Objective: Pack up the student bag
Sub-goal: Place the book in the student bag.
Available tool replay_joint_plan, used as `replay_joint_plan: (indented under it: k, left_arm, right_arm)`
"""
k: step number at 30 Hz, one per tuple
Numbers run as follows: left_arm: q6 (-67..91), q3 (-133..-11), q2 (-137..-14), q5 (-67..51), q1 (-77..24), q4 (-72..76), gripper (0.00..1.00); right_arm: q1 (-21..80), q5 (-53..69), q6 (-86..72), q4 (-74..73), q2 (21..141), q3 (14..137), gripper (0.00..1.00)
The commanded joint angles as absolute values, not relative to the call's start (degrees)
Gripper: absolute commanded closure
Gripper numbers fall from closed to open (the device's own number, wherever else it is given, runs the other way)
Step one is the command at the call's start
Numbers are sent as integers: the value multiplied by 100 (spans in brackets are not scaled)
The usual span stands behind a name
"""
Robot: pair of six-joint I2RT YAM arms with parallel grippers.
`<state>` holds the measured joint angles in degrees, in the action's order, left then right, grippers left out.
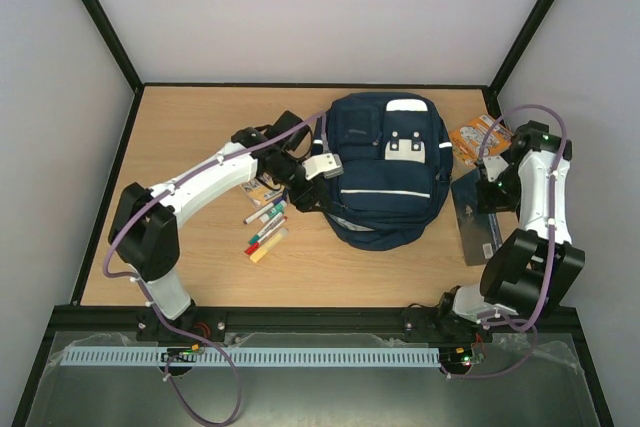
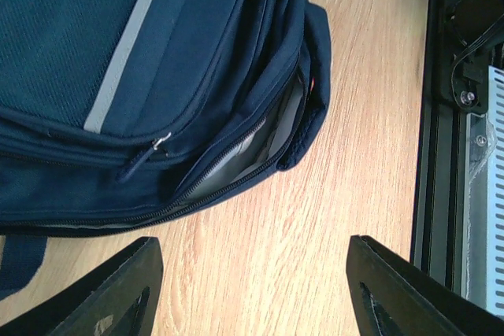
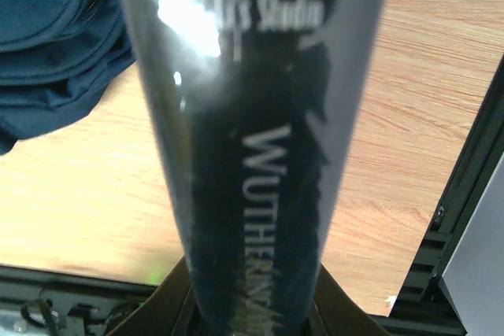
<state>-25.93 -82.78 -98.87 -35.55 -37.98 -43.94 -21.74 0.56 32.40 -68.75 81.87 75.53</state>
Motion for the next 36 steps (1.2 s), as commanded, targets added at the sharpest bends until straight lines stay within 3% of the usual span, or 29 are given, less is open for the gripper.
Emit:
replay_joint_plan:
  k: [1, 5, 12, 18, 26, 32, 36]
  left_arm:
    - [-2482, -8072, -9887, -3439, -3797, -4413, 33]
    - [-2520, -8118, -9855, -3561, -3797, -4455, 33]
    - [-2446, -8377, -10142, -3698, -3797, -4486, 33]
    - [-2434, -8462, -10213, -3718, -3797, -4509, 33]
    - [-2419, -8318, -10189, -3707, -3796, -4477, 33]
    - [-2367, -8216, -10204, -3747, -3797, -4392, 33]
    - [-2355, -8235, -10214, -3749, -3796, -4373, 33]
  right_arm:
    - [-2171, -389, 2869, -6421, 8139, 7273, 99]
    - [-2170, -388, 2760, -6357, 8155, 7032, 99]
    - [-2171, -159, 2580, -6379, 8179, 6463, 72]
    - [-2171, -477, 2515, -6549, 7745, 6242, 61]
    - [-2171, -652, 2502, -7053, 7248, 6180, 63]
    - [-2171, -624, 2399, -7223, 7124, 6120, 75]
    - [-2169, -688, 2291, -7023, 7130, 5797, 76]
